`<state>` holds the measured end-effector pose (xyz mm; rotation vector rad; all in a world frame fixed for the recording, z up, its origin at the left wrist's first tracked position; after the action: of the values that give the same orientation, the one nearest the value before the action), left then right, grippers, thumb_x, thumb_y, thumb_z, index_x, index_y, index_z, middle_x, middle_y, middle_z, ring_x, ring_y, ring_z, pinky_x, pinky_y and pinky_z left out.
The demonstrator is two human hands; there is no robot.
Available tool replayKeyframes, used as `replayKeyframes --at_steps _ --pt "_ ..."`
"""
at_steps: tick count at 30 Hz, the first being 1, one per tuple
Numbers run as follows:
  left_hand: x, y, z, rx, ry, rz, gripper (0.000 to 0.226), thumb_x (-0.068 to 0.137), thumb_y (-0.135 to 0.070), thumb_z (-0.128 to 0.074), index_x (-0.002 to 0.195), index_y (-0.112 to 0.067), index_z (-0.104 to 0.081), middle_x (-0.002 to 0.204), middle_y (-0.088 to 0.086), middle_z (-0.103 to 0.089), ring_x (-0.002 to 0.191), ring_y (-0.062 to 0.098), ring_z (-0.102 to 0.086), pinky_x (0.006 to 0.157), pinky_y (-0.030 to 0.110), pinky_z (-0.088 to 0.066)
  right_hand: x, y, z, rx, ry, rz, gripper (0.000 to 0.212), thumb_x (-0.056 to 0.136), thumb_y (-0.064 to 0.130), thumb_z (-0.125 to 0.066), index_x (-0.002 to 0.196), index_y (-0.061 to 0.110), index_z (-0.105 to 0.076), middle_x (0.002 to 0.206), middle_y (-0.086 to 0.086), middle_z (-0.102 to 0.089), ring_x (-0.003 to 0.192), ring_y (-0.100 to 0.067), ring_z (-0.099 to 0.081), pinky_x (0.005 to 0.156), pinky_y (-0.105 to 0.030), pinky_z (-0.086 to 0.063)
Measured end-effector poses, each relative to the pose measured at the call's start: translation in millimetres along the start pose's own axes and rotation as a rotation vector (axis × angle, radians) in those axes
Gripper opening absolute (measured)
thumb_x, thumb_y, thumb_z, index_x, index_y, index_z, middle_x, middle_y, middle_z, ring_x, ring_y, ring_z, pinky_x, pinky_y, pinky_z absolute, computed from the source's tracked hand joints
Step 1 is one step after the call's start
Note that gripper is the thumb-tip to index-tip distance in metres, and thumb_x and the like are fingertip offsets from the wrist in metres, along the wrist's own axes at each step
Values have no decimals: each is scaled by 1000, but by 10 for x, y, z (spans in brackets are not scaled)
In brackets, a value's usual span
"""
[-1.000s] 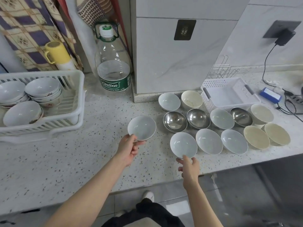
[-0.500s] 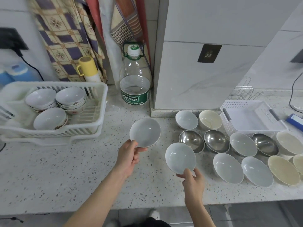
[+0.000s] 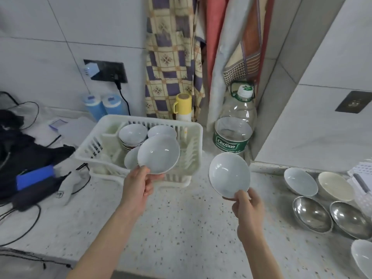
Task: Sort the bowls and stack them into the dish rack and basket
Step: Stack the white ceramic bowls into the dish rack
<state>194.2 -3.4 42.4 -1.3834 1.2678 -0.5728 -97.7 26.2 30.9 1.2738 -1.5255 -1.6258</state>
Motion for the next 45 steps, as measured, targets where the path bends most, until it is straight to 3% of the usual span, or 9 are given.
replayKeyframes --at_steps 4,10,15,21,26,30,32,37,45 --pt "358 -336 598 -28 -67 -45 18 90 -8 -46 103 -12 -59 82 19 -76 36 5 -27 33 16 -25 49 99 -719 -46 96 84 33 68 17 -52 97 11 -66 57 -8 -66 41 -10 -26 37 -18 -29" --pt "798 -684 1131 -34 -105 -72 16 90 -10 -49 102 -9 -59 83 19 -76 36 5 -27 34 16 -27 159 210 -1642 -264 256 192 43 69 26 -51 108 27 -69 64 -5 -71 40 -2 -46 42 -18 -35" --pt "1101 -815 1302 17 -136 -86 19 89 -9 -48 102 -10 -61 83 20 -75 39 7 -27 35 16 -25 304 121 -2186 -495 284 225 54 84 19 -58 137 21 -51 78 10 -70 71 -1 -67 56 -21 -44" --pt "1377 -880 1360 57 -161 -129 28 88 -7 -49 113 -3 -61 84 26 -73 39 9 -25 35 18 -23 416 -19 -2558 -586 388 218 46 86 15 -56 131 21 -54 79 12 -70 63 -7 -71 53 -19 -47" --pt "1577 -876 1380 122 -151 -118 25 86 -9 -51 108 -3 -62 81 20 -75 38 10 -26 36 18 -24 471 -150 -2733 -672 484 180 40 85 11 -51 122 20 -65 62 3 -72 62 -6 -70 50 -11 -43" --pt "1680 -804 1378 189 -168 -94 23 86 -10 -53 107 -6 -62 73 15 -76 32 7 -26 32 15 -25 531 -262 -2807 -764 525 152 33 86 15 -50 113 22 -68 65 -3 -73 57 -7 -66 58 -23 -50" --pt "1707 -765 1373 212 -177 -87 22 86 -10 -54 105 -9 -63 70 13 -75 30 5 -28 32 15 -27 556 -325 -2803 -820 527 126 29 86 19 -50 108 24 -67 64 -1 -73 54 -4 -62 54 -21 -46" --pt "1726 -726 1356 267 -159 -98 21 86 -11 -52 103 -13 -64 67 10 -75 31 5 -32 33 16 -30 563 -404 -2810 -849 557 115 29 87 19 -49 110 28 -65 55 7 -69 59 0 -66 60 -23 -47" --pt "1745 -712 1314 360 -84 -37 26 88 -10 -53 112 -9 -65 66 14 -74 32 6 -36 33 14 -30 575 -467 -2849 -977 594 120 29 84 26 -48 109 32 -62 64 12 -73 57 2 -60 58 -23 -42"
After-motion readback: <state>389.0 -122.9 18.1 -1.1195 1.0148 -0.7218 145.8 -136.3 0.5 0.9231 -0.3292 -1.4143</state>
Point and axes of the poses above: each hand's wrist, its own x-axis towards the middle knuckle, its own z-axis out of the back of the hand, y = z × x, the point moved 5 cm from there along x, towards the middle knuckle
